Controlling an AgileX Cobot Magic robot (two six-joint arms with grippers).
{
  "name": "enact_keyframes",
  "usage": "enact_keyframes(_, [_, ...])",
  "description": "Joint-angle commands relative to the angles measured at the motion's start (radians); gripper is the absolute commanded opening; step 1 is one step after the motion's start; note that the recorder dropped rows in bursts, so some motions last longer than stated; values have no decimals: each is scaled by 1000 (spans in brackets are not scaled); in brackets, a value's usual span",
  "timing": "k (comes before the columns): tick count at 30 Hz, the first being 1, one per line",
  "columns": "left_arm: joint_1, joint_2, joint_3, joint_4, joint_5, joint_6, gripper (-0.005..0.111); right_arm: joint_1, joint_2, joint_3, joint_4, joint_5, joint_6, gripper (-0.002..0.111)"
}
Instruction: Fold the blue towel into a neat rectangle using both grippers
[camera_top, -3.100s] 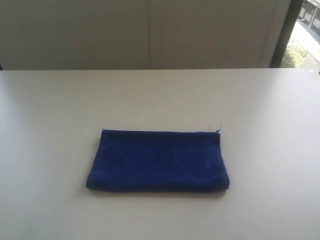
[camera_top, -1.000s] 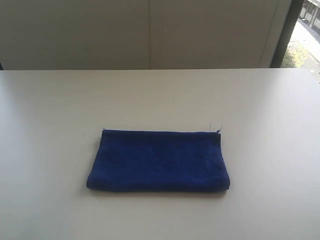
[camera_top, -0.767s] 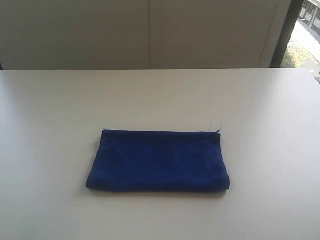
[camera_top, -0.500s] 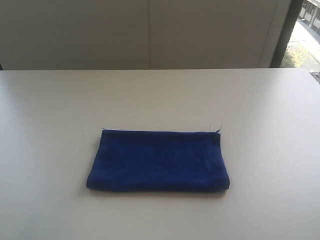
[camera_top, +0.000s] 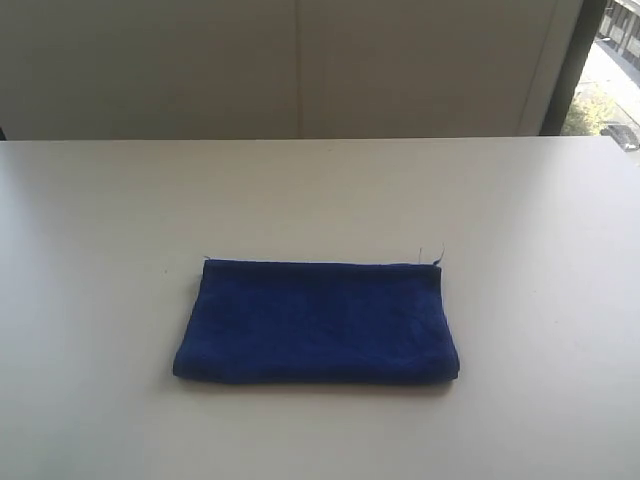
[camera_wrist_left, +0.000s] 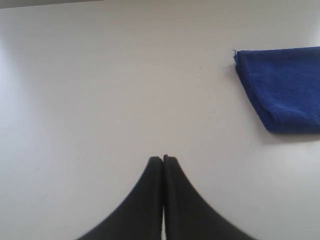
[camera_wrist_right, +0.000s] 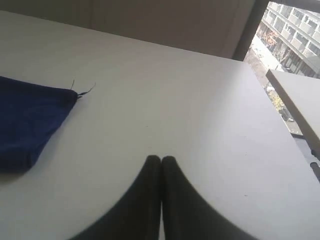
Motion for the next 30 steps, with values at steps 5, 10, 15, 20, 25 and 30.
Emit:
enact_keyframes(5, [1,-5,4,-12,-4,0,0,9,-6,2,-3,-5,225,0])
enact_keyframes(10, [1,-5,4,-12,-4,0,0,9,-6,2,-3,-5,268,0])
enact_keyframes(15, [1,-5,4,-12,-4,0,0,9,-6,2,-3,-5,268,0])
enact_keyframes(20, [1,-5,4,-12,-4,0,0,9,-6,2,-3,-5,154,0])
enact_keyframes(25, [1,-5,4,-12,-4,0,0,9,-6,2,-3,-3,85,0])
enact_keyframes(30, [1,-5,4,-12,-4,0,0,9,-6,2,-3,-3,85,0])
